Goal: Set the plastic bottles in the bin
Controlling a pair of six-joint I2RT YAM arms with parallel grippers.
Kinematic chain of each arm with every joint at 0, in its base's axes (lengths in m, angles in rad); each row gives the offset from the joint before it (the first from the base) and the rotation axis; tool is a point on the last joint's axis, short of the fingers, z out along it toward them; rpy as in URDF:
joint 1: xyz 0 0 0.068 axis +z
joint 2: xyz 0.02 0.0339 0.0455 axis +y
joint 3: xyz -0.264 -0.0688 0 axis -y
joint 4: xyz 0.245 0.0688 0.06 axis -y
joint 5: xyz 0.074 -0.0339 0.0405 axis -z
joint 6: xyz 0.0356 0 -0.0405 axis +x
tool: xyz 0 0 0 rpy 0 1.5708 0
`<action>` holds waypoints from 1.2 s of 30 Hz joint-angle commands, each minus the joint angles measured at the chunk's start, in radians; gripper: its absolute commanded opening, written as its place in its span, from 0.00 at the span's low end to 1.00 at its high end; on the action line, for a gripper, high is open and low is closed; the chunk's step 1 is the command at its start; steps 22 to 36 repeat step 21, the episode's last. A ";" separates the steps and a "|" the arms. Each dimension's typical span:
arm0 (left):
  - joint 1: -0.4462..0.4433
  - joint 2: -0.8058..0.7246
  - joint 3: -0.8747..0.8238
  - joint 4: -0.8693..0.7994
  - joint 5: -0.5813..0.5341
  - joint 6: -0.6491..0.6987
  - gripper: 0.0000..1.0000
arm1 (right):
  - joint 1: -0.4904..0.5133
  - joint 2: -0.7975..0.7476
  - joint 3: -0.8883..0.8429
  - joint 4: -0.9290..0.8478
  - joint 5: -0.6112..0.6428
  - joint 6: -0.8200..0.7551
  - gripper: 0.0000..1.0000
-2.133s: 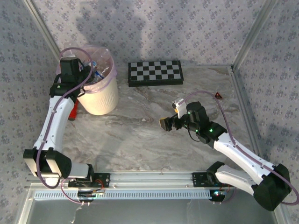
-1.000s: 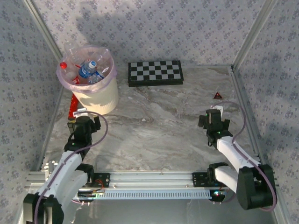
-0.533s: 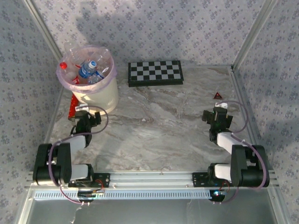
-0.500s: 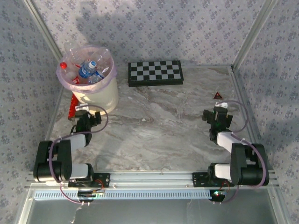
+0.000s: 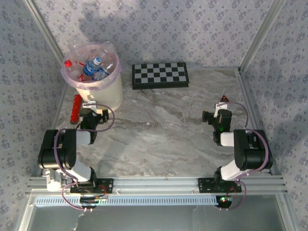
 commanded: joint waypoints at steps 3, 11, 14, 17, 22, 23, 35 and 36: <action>0.001 0.002 -0.004 0.068 0.023 0.009 1.00 | 0.004 0.001 0.005 0.058 -0.007 -0.023 1.00; 0.001 0.002 -0.002 0.069 0.023 0.008 1.00 | 0.003 0.000 0.009 0.050 -0.008 -0.021 1.00; 0.002 0.002 -0.002 0.067 0.023 0.009 1.00 | 0.005 0.001 0.010 0.051 -0.034 -0.033 1.00; 0.002 0.002 -0.002 0.067 0.023 0.008 1.00 | -0.005 0.002 0.014 0.038 -0.062 -0.032 1.00; 0.003 0.002 -0.002 0.067 0.022 0.008 1.00 | -0.005 -0.001 0.012 0.040 -0.062 -0.032 1.00; 0.003 0.002 -0.002 0.067 0.022 0.008 1.00 | -0.005 -0.001 0.012 0.040 -0.062 -0.032 1.00; 0.003 0.002 -0.002 0.067 0.022 0.008 1.00 | -0.005 -0.001 0.012 0.040 -0.062 -0.032 1.00; 0.003 0.002 -0.002 0.067 0.022 0.008 1.00 | -0.005 -0.001 0.012 0.040 -0.062 -0.032 1.00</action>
